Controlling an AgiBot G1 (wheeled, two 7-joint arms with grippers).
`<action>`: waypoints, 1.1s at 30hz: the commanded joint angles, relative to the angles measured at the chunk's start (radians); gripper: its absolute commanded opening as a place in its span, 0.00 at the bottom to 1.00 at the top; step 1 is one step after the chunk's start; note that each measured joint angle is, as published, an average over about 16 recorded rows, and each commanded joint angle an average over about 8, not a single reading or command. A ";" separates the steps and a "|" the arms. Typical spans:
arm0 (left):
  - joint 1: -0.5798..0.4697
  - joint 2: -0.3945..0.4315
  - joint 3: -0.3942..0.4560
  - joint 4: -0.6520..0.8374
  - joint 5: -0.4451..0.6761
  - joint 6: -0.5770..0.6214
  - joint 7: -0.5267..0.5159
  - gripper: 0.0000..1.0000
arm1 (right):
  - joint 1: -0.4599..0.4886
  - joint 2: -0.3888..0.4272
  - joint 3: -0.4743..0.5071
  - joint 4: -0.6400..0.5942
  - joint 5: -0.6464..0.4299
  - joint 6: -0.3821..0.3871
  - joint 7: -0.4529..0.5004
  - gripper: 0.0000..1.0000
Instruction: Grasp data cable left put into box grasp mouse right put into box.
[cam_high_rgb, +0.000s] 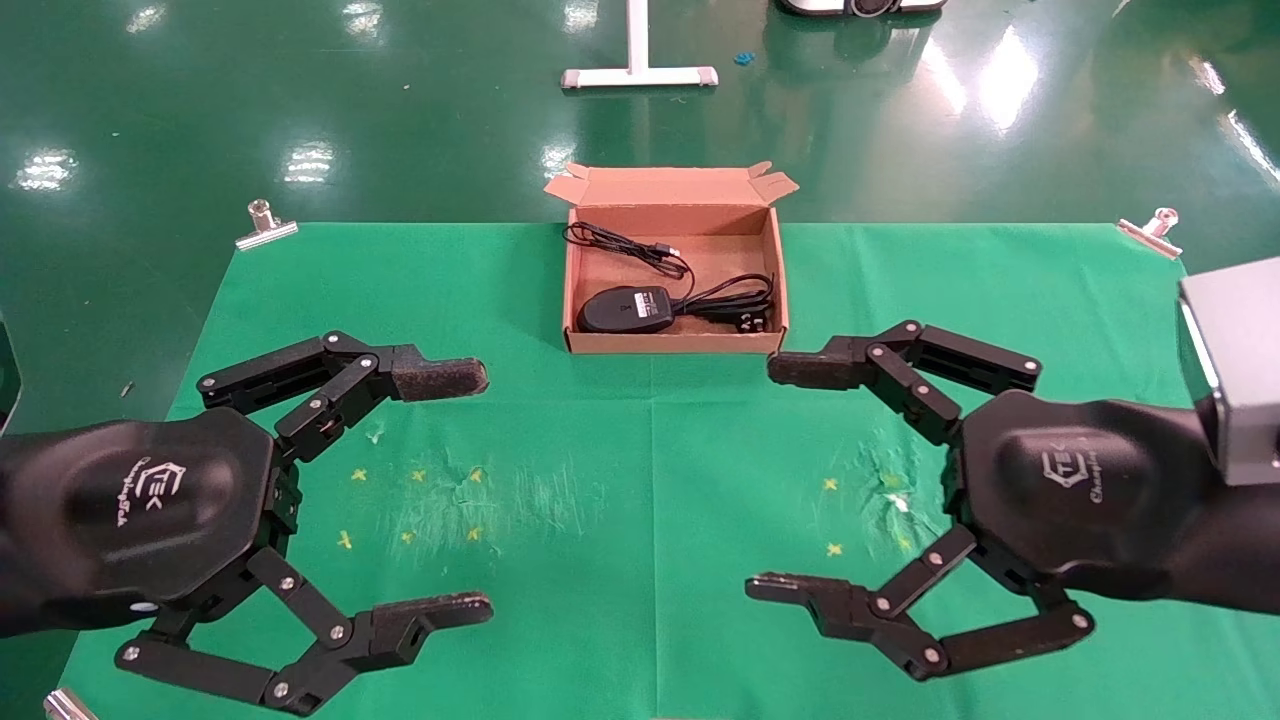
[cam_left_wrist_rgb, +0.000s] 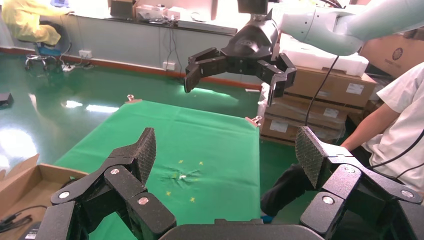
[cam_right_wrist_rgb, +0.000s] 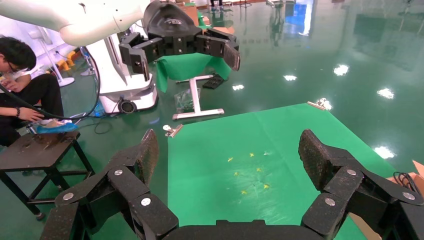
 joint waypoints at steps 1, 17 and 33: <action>0.015 -0.006 -0.020 -0.006 -0.022 0.021 0.003 1.00 | 0.000 0.000 0.000 0.000 0.001 0.000 0.000 1.00; -0.002 0.001 0.003 0.001 0.003 -0.003 0.000 1.00 | 0.000 0.000 0.000 0.000 0.000 0.000 0.000 1.00; -0.008 0.003 0.010 0.003 0.011 -0.011 -0.001 1.00 | 0.000 0.000 0.000 0.000 -0.001 0.001 0.000 1.00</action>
